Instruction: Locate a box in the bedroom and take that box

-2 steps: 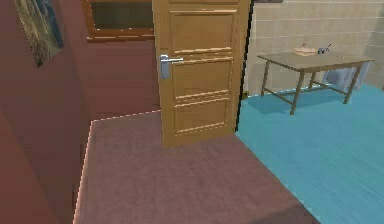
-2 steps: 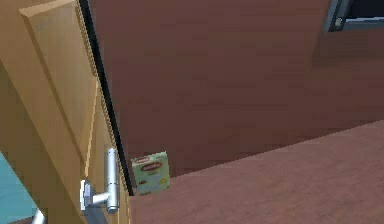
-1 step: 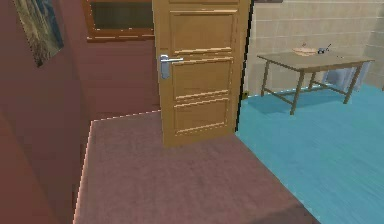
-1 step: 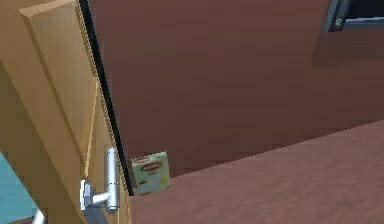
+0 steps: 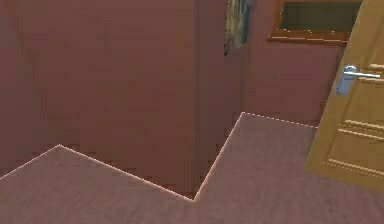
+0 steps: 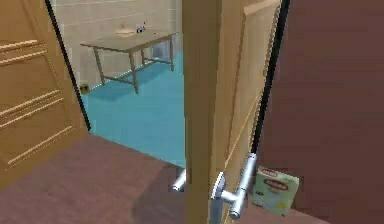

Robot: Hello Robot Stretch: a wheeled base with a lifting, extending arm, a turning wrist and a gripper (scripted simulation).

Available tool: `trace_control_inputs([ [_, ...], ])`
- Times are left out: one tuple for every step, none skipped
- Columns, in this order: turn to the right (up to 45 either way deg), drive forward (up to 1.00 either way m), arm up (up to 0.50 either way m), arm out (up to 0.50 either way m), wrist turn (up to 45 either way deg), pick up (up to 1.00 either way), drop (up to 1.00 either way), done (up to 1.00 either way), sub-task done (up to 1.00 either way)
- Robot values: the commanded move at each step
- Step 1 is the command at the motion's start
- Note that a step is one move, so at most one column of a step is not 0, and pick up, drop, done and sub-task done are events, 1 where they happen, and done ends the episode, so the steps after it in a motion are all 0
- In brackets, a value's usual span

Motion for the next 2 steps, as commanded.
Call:
trace_control_inputs([
  [-45.0, 0.0, 0.0, 0.0, 0.0, 0.0, 0.0, 0.0, 0.0],
  [-18.0, 0.0, 0.0, 0.0, 0.0, 0.0, 0.0, 0.0, 0.0],
])
